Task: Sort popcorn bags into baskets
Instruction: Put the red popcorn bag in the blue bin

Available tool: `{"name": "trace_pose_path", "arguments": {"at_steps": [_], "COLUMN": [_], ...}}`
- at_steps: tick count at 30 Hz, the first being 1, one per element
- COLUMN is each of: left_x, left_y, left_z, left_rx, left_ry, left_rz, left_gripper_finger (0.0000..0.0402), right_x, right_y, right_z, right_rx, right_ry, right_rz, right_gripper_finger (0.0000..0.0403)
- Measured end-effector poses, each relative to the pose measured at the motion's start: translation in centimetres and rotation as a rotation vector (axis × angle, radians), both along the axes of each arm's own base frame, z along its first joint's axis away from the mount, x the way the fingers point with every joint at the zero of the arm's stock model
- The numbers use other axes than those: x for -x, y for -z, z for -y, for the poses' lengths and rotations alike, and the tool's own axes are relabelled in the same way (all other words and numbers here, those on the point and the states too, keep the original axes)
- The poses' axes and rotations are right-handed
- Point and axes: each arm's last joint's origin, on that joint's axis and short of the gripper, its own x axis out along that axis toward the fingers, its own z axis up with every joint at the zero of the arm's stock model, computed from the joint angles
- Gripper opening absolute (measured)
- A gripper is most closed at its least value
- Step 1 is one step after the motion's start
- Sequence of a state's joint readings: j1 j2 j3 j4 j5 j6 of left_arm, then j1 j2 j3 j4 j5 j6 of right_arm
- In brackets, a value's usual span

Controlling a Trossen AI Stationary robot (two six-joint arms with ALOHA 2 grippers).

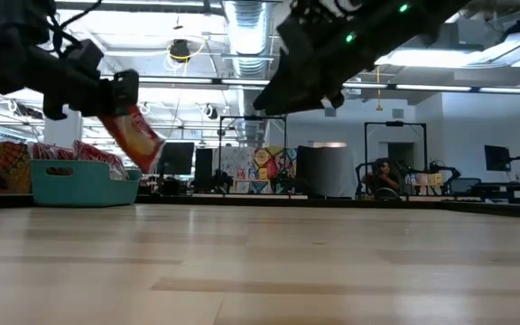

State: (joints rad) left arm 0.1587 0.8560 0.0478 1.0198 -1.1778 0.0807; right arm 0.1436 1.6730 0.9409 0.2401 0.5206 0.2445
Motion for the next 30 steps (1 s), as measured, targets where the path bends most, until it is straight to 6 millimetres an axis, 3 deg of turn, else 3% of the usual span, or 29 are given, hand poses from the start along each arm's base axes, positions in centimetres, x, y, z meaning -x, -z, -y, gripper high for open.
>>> {"name": "trace_pose_path", "arguments": {"at_steps": [7,13,23,30], "left_x": [0.5,0.6,1.1,1.1], "left_y": [-1.2,-0.4,0.0,2.2], "left_z": [-1.0,-1.7,-3.1,-3.5], "left_rx": [-0.083,-0.057,-0.036,0.079], "left_ry": [-0.066,-0.118,-0.153,-0.094], "left_rz": [-0.101,-0.206,-0.190,-0.285], "left_gripper_finger": [0.0008,0.0009,0.0010,0.0045], "right_x": [-0.3,-0.3,-0.3,-0.4], "right_y": [0.0,0.1,0.0,-0.2], "right_z": [4.1,6.2,6.9,6.9], "right_rx": [-0.018,-0.026,-0.039,-0.037], "right_ry": [0.007,0.023,-0.002,-0.006], "right_rz": [-0.014,-0.024,-0.014,0.001], "right_gripper_finger": [0.0194,0.0186,0.0183,0.0183]}}
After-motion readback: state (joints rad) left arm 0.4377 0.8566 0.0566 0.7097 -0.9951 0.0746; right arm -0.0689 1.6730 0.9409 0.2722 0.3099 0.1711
